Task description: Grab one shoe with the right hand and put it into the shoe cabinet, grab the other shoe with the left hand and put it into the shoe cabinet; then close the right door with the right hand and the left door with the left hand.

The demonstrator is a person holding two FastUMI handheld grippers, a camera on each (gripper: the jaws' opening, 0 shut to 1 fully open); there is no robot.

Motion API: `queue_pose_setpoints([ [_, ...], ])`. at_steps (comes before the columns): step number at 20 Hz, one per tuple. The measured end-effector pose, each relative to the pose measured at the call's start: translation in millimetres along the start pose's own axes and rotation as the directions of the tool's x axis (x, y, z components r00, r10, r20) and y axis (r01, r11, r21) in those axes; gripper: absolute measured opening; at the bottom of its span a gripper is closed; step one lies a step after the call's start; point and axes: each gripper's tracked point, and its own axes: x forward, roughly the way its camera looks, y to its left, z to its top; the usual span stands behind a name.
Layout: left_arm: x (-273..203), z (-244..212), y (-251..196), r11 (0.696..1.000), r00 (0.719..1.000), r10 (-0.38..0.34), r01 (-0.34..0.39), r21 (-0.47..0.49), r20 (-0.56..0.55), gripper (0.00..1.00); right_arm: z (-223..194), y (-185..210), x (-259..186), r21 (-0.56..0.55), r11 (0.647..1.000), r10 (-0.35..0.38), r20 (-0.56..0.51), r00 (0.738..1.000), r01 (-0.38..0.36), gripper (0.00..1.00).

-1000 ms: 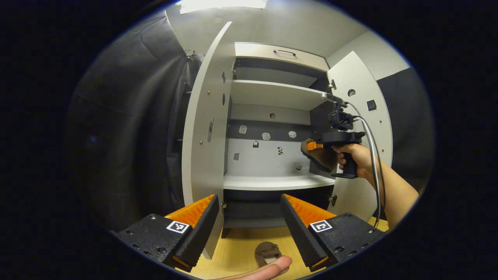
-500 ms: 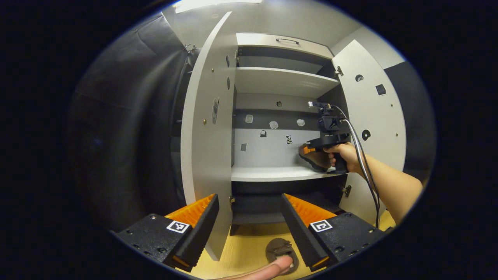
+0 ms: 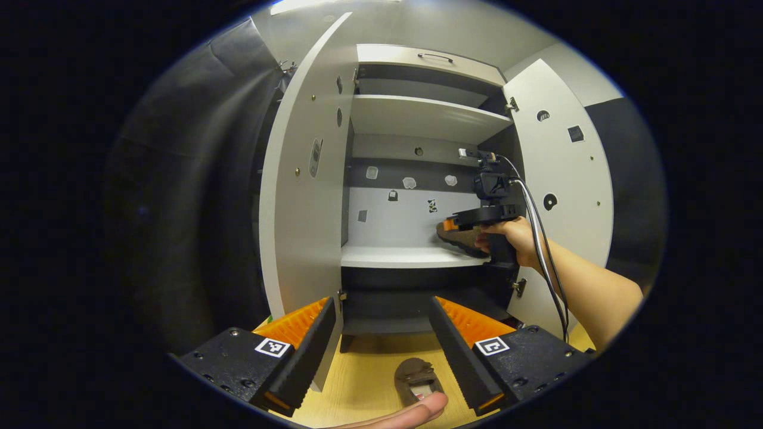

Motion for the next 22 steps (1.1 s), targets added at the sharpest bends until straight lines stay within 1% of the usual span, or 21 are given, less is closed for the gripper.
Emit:
queue_pose_setpoints([
  [2, -8, 1, -4, 1.0, 1.0, -0.006, 0.006, 0.002, 0.0, 0.97, 0, 1, -12, -0.026, 0.999, -0.028, 0.005, 1.0, 0.028, 0.99],
  [3, -12, 2, -2, 1.0, 1.0, 0.002, -0.002, 0.006, 0.0, 0.97, 1, 0, -22, -0.038, 0.998, -0.042, 0.012, 0.999, 0.043, 0.98],
  [5, -21, 3, 1, 1.0, 1.0, 0.015, -0.015, 0.007, 0.003, 0.96, 14, -4, -38, -0.053, 0.995, -0.076, 0.064, 0.995, 0.079, 0.98],
  [8, -33, 8, 3, 0.999, 0.999, 0.031, -0.031, 0.01, 0.017, 0.97, 27, 3, -75, -0.018, 0.999, -0.047, 0.081, 0.996, 0.048, 0.99],
  [9, -36, 9, 4, 0.999, 0.999, 0.038, -0.038, 0.016, 0.02, 0.96, 33, 0, -89, -0.004, 0.999, -0.051, 0.092, 0.994, 0.052, 0.98],
  [11, -42, 12, 5, 0.999, 0.999, 0.046, -0.047, 0.018, 0.026, 0.96, 40, -3, -122, 0.027, 0.999, -0.049, 0.112, 0.993, 0.046, 0.99],
  [13, -45, 15, 4, 0.998, 0.998, 0.055, -0.056, 0.016, 0.033, 0.96, 43, -2, -159, 0.077, 0.997, -0.033, 0.126, 0.992, 0.023, 0.98],
  [14, -45, 14, 2, 0.998, 0.998, 0.053, -0.053, 0.015, 0.031, 0.96, 40, -5, -176, 0.093, 0.995, -0.03, 0.121, 0.992, 0.019, 0.99],
  [16, -46, 12, -8, 1.0, 0.999, 0.024, -0.024, 0.005, 0.028, 0.96, 36, -7, -214, 0.127, 0.992, -0.02, 0.129, 0.991, 0.003, 0.98],
  [17, -46, 13, -9, 1.0, 0.999, 0.029, -0.029, 0.002, 0.033, 0.97, 36, -9, -232, 0.141, 0.99, -0.02, 0.142, 0.99, 0.0, 0.98],
  [18, -44, 18, -9, 0.999, 0.997, 0.032, -0.031, -0.011, 0.064, 0.97, 32, -9, -251, 0.146, 0.989, -0.016, 0.158, 0.987, -0.007, 0.98],
  [19, -44, 18, -14, 1.0, 0.997, 0.012, -0.011, -0.013, 0.076, 0.97, 28, -11, -270, 0.152, 0.988, -0.022, 0.169, 0.985, -0.004, 0.98],
  [20, -42, 11, -19, 1.0, 0.998, -0.006, 0.007, -0.016, 0.064, 0.96, 20, -13, -289, 0.162, 0.987, -0.028, 0.178, 0.984, -0.001, 0.98],
  [22, -36, -7, -26, 0.999, 0.999, -0.03, 0.031, -0.027, 0.023, 0.96, 8, -10, -328, 0.198, 0.98, -0.026, 0.21, 0.977, -0.017, 0.98],
])
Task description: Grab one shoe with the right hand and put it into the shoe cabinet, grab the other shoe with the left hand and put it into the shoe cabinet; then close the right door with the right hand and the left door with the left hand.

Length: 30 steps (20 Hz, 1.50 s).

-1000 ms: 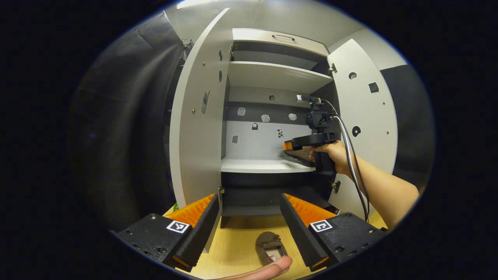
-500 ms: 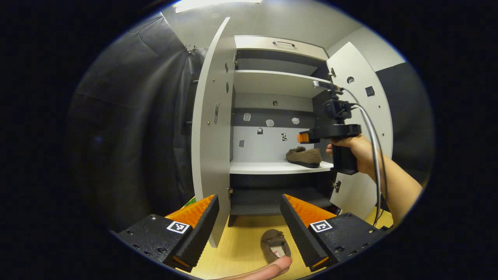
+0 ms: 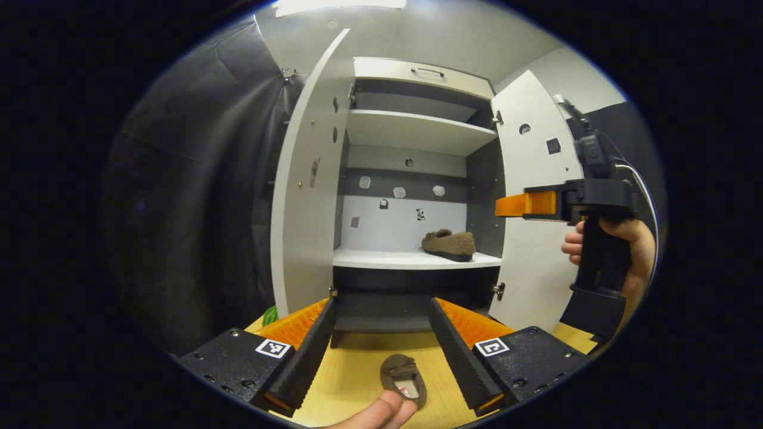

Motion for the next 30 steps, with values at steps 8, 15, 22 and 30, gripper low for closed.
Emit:
queue_pose_setpoints([
  [8, 48, -113, -12, 0.999, 0.966, -0.047, 0.05, 0.004, -0.255, 0.98, -30, -2, -94, 0.018, 1.0, 0.011, 0.079, 0.997, -0.013, 0.98],
  [15, 81, -230, 9, 0.999, 0.88, -0.024, 0.004, -0.044, -0.475, 0.98, -43, -3, -123, 0.014, 1.0, 0.021, 0.103, 0.994, -0.023, 0.98],
  [22, 86, -292, 29, 0.999, 0.812, 0.039, -0.029, 0.026, -0.582, 0.98, -53, 3, -123, 0.006, 0.999, 0.039, 0.092, 0.995, -0.039, 0.98],
  [30, 94, -314, 24, 0.999, 0.795, 0.021, 0.005, 0.04, -0.606, 0.98, -67, 8, -118, 0.002, 0.999, 0.045, 0.07, 0.997, -0.045, 0.98],
])
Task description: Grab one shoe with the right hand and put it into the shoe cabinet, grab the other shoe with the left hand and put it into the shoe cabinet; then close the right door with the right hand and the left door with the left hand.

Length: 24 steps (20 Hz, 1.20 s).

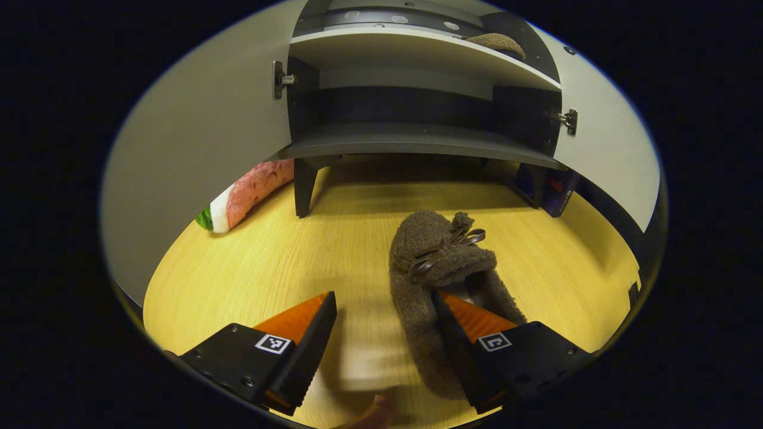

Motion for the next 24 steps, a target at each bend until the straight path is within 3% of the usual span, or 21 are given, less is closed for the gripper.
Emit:
queue_pose_setpoints([
  [3, 7, -3, -19, 0.995, 0.995, -0.096, 0.096, -0.028, -0.015, 0.92, -3, 2, 0, 0.004, 1.0, 0.003, -0.005, 1.0, -0.003, 0.98],
  [4, 6, -4, -29, 0.99, 0.991, -0.135, 0.134, -0.052, -0.017, 0.69, -5, 2, -1, 0.001, 1.0, 0.006, -0.006, 1.0, -0.006, 0.98],
  [6, 11, -4, -27, 0.992, 0.993, -0.116, 0.115, -0.043, -0.021, 0.23, -5, 1, -3, -0.005, 1.0, 0.006, -0.006, 1.0, -0.006, 0.98],
  [8, 14, -1, -28, 0.992, 0.992, -0.123, 0.123, -0.026, -0.013, 0.05, -6, 0, -5, -0.009, 1.0, 0.008, -0.007, 1.0, -0.008, 0.98],
  [10, 10, -1, -32, 0.987, 0.988, -0.157, 0.157, -0.022, 0.001, 0.01, -5, -2, -8, 0.0, 1.0, 0.009, -0.009, 1.0, -0.009, 0.98],
  [17, -34, 39, -27, 0.994, 0.981, -0.106, 0.109, -0.014, 0.161, 0.01, -1, -15, -18, 0.014, 1.0, -0.006, 0.006, 1.0, 0.006, 0.98],
  [24, -110, 108, -28, 0.995, 0.94, -0.09, 0.101, -0.017, 0.328, 0.01, 1, -23, -30, 0.022, 1.0, -0.01, 0.018, 1.0, 0.01, 0.98],
])
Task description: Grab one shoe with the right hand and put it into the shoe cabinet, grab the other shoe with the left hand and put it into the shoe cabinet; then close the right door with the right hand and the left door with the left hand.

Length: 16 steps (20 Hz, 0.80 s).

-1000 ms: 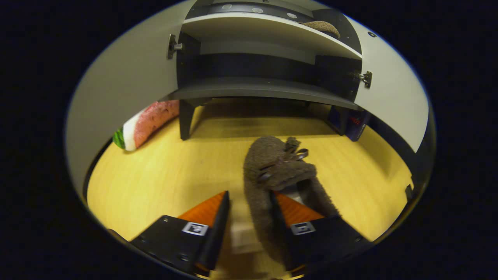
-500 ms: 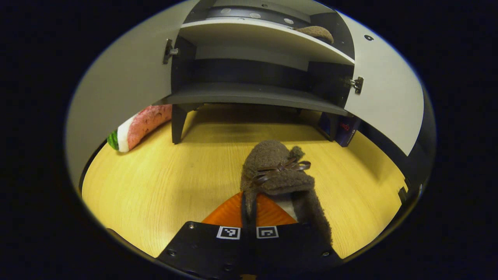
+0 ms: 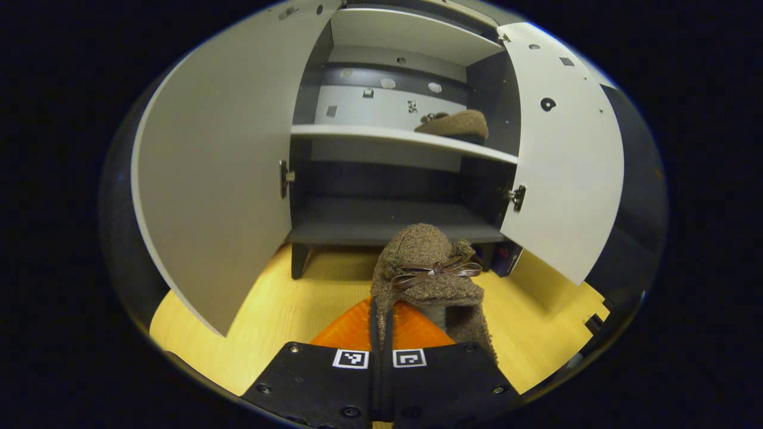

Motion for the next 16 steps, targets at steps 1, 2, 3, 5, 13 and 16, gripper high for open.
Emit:
queue_pose_setpoints([
  [1, -9, 13, -2, 1.0, 1.0, 0.002, -0.002, 0.001, 0.022, 0.01, 1, -1, -3, 0.0, 1.0, 0.001, 0.004, 1.0, -0.001, 0.98],
  [2, -17, 26, -3, 1.0, 0.999, 0.003, -0.003, -0.001, 0.043, 0.01, 2, -2, -6, -0.002, 1.0, 0.002, 0.009, 1.0, -0.002, 0.98],
  [3, -23, 39, -4, 1.0, 0.998, 0.001, -0.001, -0.002, 0.06, 0.0, 4, -3, -7, -0.002, 1.0, 0.002, 0.013, 1.0, -0.002, 0.98],
  [5, -35, 69, -4, 1.0, 0.993, 0.008, -0.009, 0.006, 0.114, 0.01, 7, -5, -13, 0.003, 1.0, 0.003, 0.025, 1.0, -0.003, 0.98],
  [13, -53, 173, -3, 0.999, 0.971, 0.019, -0.029, 0.039, 0.24, 0.0, 5, -17, -23, 0.038, 0.999, 0.003, 0.034, 0.999, -0.004, 0.98],
  [16, -45, 215, -4, 0.999, 0.959, 0.017, -0.028, 0.036, 0.284, 0.0, 5, -21, -26, 0.058, 0.998, 0.004, 0.038, 0.999, -0.006, 0.98],
])
